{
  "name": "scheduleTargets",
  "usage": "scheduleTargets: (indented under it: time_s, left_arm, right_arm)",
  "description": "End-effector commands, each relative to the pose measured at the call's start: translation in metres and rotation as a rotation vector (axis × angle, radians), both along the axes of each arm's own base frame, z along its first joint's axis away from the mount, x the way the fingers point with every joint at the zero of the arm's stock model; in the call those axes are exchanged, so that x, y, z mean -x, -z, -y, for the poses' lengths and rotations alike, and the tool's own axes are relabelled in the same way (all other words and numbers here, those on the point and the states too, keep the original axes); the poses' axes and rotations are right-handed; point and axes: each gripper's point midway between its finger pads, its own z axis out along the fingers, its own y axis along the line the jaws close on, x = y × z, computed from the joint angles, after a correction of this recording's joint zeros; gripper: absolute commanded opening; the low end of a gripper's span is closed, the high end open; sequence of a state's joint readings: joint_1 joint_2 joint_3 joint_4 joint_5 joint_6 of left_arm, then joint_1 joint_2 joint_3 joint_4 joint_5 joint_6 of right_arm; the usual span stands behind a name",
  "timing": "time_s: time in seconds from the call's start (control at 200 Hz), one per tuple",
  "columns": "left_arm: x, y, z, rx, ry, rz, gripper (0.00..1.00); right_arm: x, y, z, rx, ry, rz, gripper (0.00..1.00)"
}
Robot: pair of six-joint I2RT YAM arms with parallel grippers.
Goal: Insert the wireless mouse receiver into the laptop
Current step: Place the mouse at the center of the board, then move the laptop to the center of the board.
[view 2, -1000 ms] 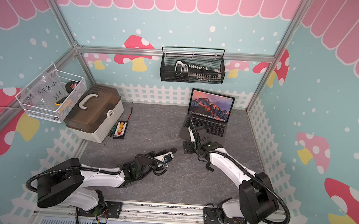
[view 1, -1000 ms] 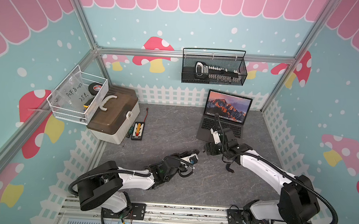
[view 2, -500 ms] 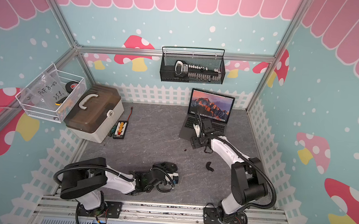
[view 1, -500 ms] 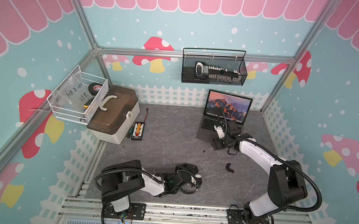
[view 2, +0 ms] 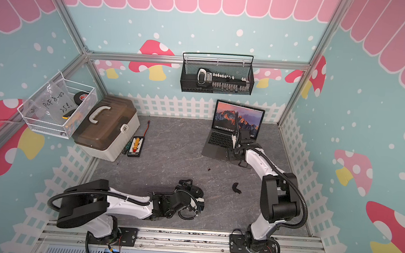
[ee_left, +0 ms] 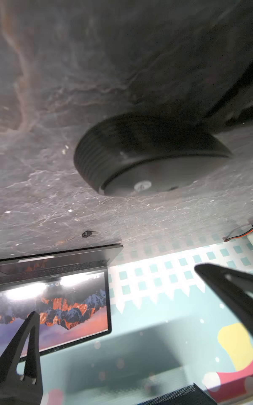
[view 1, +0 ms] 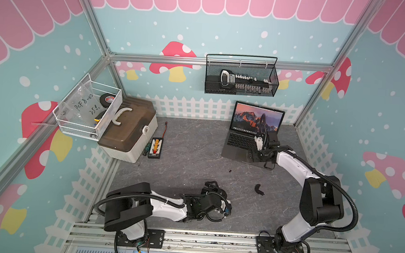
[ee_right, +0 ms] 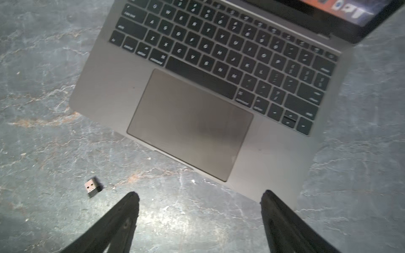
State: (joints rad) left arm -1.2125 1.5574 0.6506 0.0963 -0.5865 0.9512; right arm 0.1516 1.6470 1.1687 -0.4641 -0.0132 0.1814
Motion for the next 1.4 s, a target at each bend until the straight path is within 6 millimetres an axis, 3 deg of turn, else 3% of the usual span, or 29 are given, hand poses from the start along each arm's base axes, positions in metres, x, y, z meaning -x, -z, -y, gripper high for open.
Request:
scheduleTargets:
  time_s: [0.0,0.075,0.145,0.24,0.315,0.42,0.54,0.655,0.746,0.761,0.846,1.051,1.216,1.396]
  left_arm:
    - [0.042,0.02,-0.045,-0.178,-0.067,-0.307,0.99]
    - [0.049,0.003,-0.051,-0.142,-0.154,-0.432,0.99]
    - [0.045,-0.025,-0.037,0.034,-0.263,-0.605,0.99]
    - [-0.01,-0.076,-0.01,0.402,-0.504,-0.688,0.99]
    - [-0.06,-0.101,0.006,0.609,-0.675,-0.677,0.99]
    - [-0.118,-0.109,0.031,0.819,-0.859,-0.74,0.99]
    - [-0.177,-0.103,0.057,1.051,-0.989,-0.865,0.97]
    - [-0.229,-0.088,0.061,1.214,-1.121,-0.867,0.92]
    - [-0.259,-0.07,0.064,1.29,-1.192,-0.882,0.86]
    - [-0.263,-0.068,0.066,1.299,-1.195,-0.888,0.86]
    - [-0.281,-0.05,0.068,1.299,-1.222,-0.889,0.81]
    - [-0.305,-0.01,0.069,1.239,-1.293,-0.969,0.79]
    - [-0.295,0.021,0.084,1.171,-1.301,-1.112,0.72]
    - [-0.29,0.046,0.077,1.134,-1.363,-1.142,0.7]
  right_arm:
    - [0.002,-0.002,0.028,-0.03,0.126,0.02,0.92]
    - [-0.001,-0.003,0.052,-0.097,0.236,0.055,0.94]
    - [-0.001,-0.002,0.073,-0.18,0.334,0.079,0.95]
    - [0.001,0.006,0.098,-0.27,0.443,0.077,0.96]
    - [-0.001,0.016,0.108,-0.334,0.469,0.052,0.97]
    - [-0.009,0.027,0.11,-0.404,0.456,0.016,0.96]
    - [-0.022,0.038,0.112,-0.421,0.427,-0.006,0.94]
    - [-0.038,0.044,0.112,-0.449,0.4,-0.017,0.9]
    - [-0.048,0.046,0.113,-0.451,0.39,-0.027,0.88]
    - [-0.047,0.059,0.113,-0.448,0.395,-0.058,0.88]
    - [-0.048,0.073,0.118,-0.422,0.411,-0.089,0.87]
    - [-0.049,0.094,0.112,-0.437,0.376,-0.176,0.8]
    - [-0.044,0.096,0.099,-0.473,0.347,-0.194,0.68]
    - [-0.038,0.099,0.074,-0.479,0.296,-0.206,0.53]
